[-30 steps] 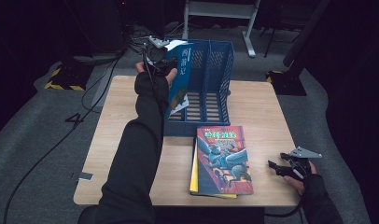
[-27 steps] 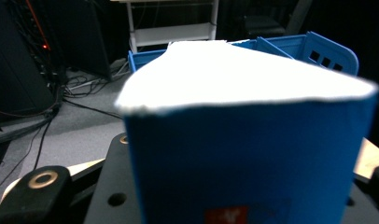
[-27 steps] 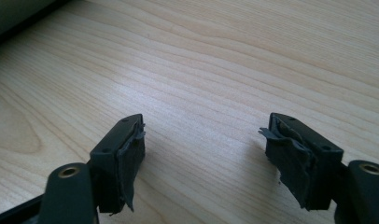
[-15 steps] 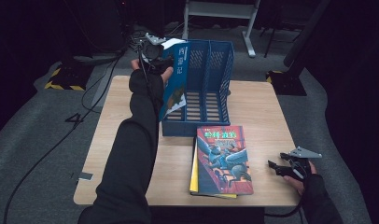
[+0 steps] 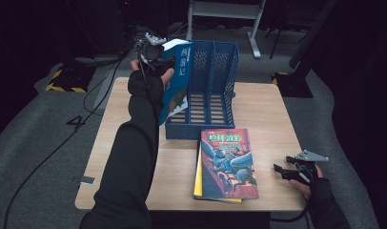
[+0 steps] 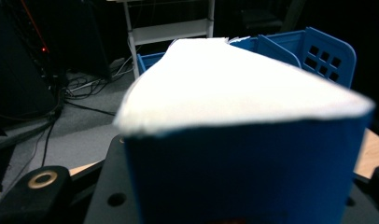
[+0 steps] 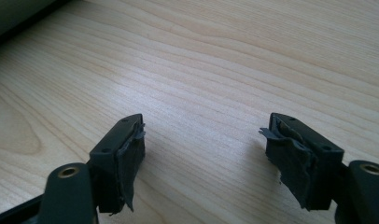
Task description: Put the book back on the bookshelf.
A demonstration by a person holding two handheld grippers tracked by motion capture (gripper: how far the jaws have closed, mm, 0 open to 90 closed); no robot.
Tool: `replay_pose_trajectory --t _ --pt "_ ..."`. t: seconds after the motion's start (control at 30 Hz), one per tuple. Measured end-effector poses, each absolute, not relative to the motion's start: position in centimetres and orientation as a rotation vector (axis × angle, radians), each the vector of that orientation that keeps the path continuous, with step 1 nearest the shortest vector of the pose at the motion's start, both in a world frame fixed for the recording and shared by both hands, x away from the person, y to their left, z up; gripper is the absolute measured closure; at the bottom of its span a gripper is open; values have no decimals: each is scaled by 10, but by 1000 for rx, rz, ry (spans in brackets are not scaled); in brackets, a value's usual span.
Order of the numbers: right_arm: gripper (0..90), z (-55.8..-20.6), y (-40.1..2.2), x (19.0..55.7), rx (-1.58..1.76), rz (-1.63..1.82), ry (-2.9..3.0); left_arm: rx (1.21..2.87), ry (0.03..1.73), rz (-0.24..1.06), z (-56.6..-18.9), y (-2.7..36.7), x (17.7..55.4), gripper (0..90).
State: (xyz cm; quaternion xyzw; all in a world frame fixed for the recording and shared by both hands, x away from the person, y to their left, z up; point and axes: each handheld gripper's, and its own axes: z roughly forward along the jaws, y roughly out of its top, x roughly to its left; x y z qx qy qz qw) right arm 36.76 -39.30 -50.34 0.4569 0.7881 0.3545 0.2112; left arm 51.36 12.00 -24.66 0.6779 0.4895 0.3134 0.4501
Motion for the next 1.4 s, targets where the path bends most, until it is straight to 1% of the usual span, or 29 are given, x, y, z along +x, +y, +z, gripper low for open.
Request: replay_pose_trajectory --t 0.1,0.23,0.3,0.4,0.47,0.57,0.7,0.87,1.13,1.23,1.33,1.4 --pt "289 -503 -392 367 1267 982 2187 1683 1219 774 -250 117 518 606" --pt "287 -503 -392 367 1271 984 2189 1649 1241 779 -258 113 525 606" --pt "288 -503 -392 367 1274 985 2189 1630 1256 812 -260 111 528 607" --pt "290 -503 -392 367 1266 985 2189 1573 1298 799 -262 117 532 607" --pt "290 -503 -392 367 1265 984 2188 1566 1316 798 -261 120 534 607" --pt "291 -503 -392 367 1262 985 2189 1580 1299 794 -256 126 530 607" --pt "287 -503 -392 367 1270 985 2191 1600 1293 798 -255 120 529 607" --pt "287 -503 -392 367 1266 982 2185 1631 1316 783 -260 106 538 607" --pt "290 -503 -392 367 1271 990 2190 1650 1349 807 -263 85 556 606" --pt "291 -503 -392 367 1262 990 2193 1661 1344 846 -265 78 561 606" --pt "290 -503 -391 367 1260 989 2194 1635 1366 848 -270 76 565 606" --pt "290 -503 -391 367 1258 989 2194 1589 1389 834 -276 77 567 606"
